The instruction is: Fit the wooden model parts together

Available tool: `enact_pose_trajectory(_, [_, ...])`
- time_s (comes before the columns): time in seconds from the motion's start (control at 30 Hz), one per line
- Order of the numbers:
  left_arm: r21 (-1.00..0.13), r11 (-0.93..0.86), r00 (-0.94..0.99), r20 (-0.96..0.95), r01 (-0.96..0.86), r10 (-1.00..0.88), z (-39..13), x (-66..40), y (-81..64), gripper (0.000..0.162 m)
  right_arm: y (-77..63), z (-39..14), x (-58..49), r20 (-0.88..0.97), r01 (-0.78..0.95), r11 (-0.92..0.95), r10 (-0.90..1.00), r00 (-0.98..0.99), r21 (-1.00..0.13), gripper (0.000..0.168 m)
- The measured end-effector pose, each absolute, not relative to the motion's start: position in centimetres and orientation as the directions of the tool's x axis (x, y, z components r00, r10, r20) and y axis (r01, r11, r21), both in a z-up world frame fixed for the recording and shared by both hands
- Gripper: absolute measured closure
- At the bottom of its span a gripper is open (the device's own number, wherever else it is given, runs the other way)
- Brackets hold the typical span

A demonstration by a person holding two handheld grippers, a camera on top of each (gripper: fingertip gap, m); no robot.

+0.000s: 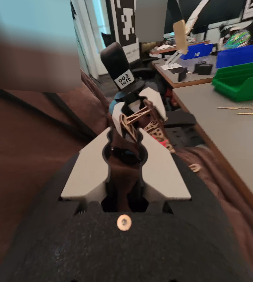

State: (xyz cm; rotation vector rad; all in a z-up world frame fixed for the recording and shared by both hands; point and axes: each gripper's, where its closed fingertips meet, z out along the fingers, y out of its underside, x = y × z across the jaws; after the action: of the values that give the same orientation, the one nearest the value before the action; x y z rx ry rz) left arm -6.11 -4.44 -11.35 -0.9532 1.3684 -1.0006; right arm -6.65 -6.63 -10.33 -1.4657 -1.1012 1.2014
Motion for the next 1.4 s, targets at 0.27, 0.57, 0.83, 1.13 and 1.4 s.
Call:
enact_pose_trajectory(0.27, [-0.990, 0.138, -0.140, -0.142, 0.038, -0.980, -11.7, -5.9, -4.7, 0.108, -5.0, -10.2, -7.3, 0.109, 0.365, 0.027, 0.973, 0.205, -0.930, 0.108])
enact_pose_trajectory(0.57, [-0.994, 0.108, -0.174, -0.107, 0.003, -0.979, -12.6, -6.1, -4.4, 0.107, -3.4, -11.6, -8.8, 0.067, 0.389, 0.033, 0.995, 0.075, -0.921, 0.106])
enact_pose_trajectory(0.83, [-0.989, 0.118, -0.136, -0.105, -0.090, -0.985, -14.6, -6.2, -2.9, 0.101, -2.1, -13.2, -8.7, 0.044, 0.415, 0.006, 0.996, 0.082, -0.910, 0.117])
enact_pose_trajectory(1.13, [-0.985, 0.115, -0.134, -0.097, -0.130, -0.986, -15.3, -6.1, -2.4, 0.108, -1.9, -12.9, -9.1, -0.046, 0.352, -0.063, 0.997, 0.056, -0.934, 0.115])
enact_pose_trajectory(1.4, [-0.988, 0.086, -0.139, -0.068, -0.131, -0.988, -15.6, -6.1, -2.4, 0.108, -1.9, -13.2, -9.4, -0.107, 0.353, -0.097, 0.994, -0.007, -0.930, 0.118])
